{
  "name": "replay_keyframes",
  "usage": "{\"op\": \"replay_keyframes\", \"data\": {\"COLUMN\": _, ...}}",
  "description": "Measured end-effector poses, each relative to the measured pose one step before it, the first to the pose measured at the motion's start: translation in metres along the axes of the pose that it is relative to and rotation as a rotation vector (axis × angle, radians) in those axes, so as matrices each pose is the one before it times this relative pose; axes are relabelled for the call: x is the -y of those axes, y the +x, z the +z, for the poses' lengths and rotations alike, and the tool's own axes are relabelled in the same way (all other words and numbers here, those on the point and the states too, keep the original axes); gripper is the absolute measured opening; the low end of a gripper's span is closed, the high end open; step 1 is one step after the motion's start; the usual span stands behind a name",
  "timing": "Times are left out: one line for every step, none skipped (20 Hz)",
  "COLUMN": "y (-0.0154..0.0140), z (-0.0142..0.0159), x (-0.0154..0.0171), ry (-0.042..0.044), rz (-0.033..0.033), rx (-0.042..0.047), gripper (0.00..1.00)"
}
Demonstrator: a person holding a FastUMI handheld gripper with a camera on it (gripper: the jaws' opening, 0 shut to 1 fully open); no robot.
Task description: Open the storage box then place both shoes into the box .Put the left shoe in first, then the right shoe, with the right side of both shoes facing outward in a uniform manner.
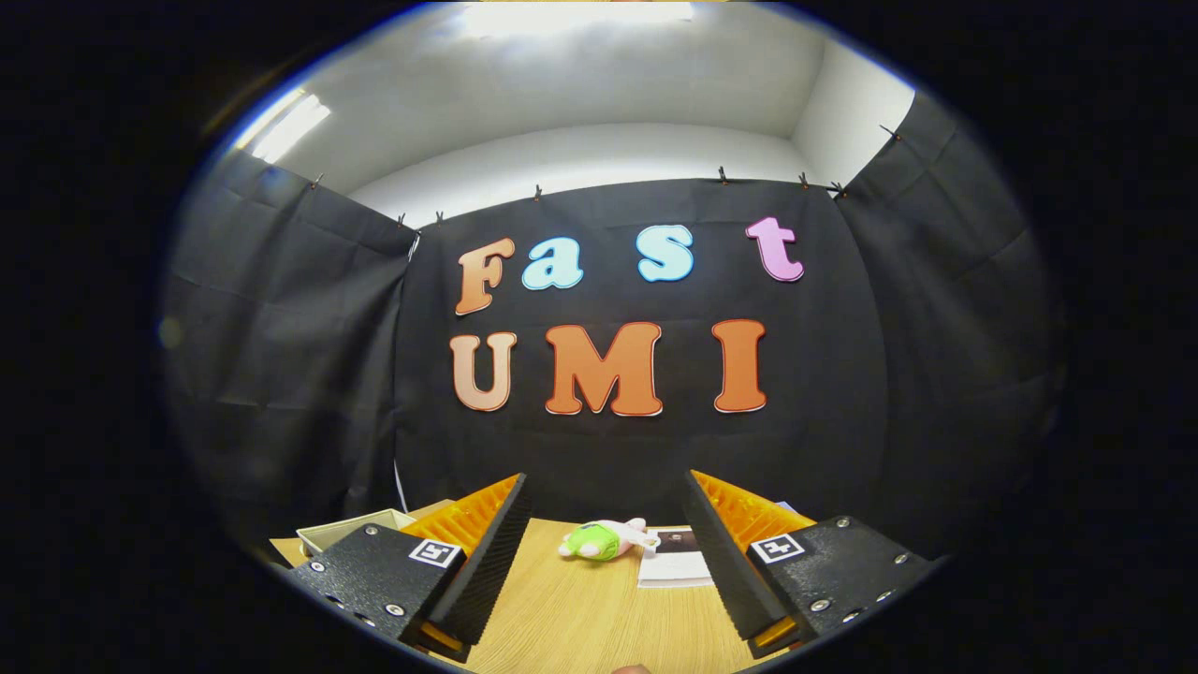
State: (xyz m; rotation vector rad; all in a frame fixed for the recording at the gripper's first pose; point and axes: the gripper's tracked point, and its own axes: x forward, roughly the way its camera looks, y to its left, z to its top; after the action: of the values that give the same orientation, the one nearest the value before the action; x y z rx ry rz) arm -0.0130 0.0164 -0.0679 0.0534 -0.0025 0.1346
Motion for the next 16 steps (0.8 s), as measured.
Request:
{"op": "replay_keyframes", "data": {"y": -0.00170, "z": 0.00090, "x": -0.00122, "ry": -0.00365, "rz": 0.00170, "rx": -0.00085, "gripper": 0.97}}
{"op": "replay_keyframes", "data": {"y": 0.00118, "z": 0.00075, "x": -0.00113, "ry": -0.00580, "rz": 0.00345, "rx": -0.00346, "gripper": 0.97}}
{"op": "replay_keyframes", "data": {"y": -0.00120, "z": 0.00069, "x": -0.00002, "ry": -0.00215, "rz": -0.00373, "rx": -0.00404, "gripper": 0.97}}
{"op": "replay_keyframes", "data": {"y": 0.00027, "z": 0.00041, "x": -0.00153, "ry": -0.00244, "rz": 0.00320, "rx": -0.00037, "gripper": 0.97}}
{"op": "replay_keyframes", "data": {"y": 0.00019, "z": 0.00122, "x": -0.00043, "ry": 0.00013, "rz": -0.00107, "rx": -0.00200, "gripper": 0.97}}
{"op": "replay_keyframes", "data": {"y": -0.00064, "z": 0.00136, "x": -0.00125, "ry": 0.00124, "rz": 0.00481, "rx": 0.00099, "gripper": 0.97}}
{"op": "replay_keyframes", "data": {"y": -0.00019, "z": 0.00303, "x": -0.00110, "ry": 0.00038, "rz": 0.00225, "rx": 0.00351, "gripper": 0.97}}
{"op": "replay_keyframes", "data": {"y": -0.00016, "z": 0.00273, "x": 0.00082, "ry": 0.00157, "rz": -0.00037, "rx": 0.00489, "gripper": 0.97}}
{"op": "replay_keyframes", "data": {"y": -0.00033, "z": 0.00170, "x": -0.00075, "ry": -0.00102, "rz": 0.00180, "rx": 0.00331, "gripper": 0.97}}
{"op": "replay_keyframes", "data": {"y": -0.00003, "z": 0.00084, "x": 0.00011, "ry": 0.00197, "rz": -0.00124, "rx": 0.00076, "gripper": 0.97}}
{"op": "replay_keyframes", "data": {"y": -0.00029, "z": 0.00107, "x": -0.00204, "ry": 0.00080, "rz": 0.00491, "rx": -0.00041, "gripper": 0.97}}
{"op": "replay_keyframes", "data": {"y": -0.00092, "z": 0.00145, "x": -0.00112, "ry": 0.00187, "rz": 0.00298, "rx": -0.00013, "gripper": 0.97}}
{"op": "replay_keyframes", "data": {"y": -0.00140, "z": 0.00223, "x": -0.00233, "ry": -0.00114, "rz": 0.00745, "rx": 0.00356, "gripper": 0.97}}
{"op": "replay_keyframes", "data": {"y": 0.00010, "z": 0.00324, "x": 0.00009, "ry": -0.00044, "rz": 0.00010, "rx": 0.00677, "gripper": 0.97}}
{"op": "replay_keyframes", "data": {"y": 0.00014, "z": 0.00268, "x": -0.00028, "ry": -0.00202, "rz": 0.00042, "rx": 0.00886, "gripper": 0.97}}
{"op": "replay_keyframes", "data": {"y": 0.00015, "z": 0.00055, "x": -0.00111, "ry": -0.00481, "rz": 0.00095, "rx": 0.00270, "gripper": 0.97}}
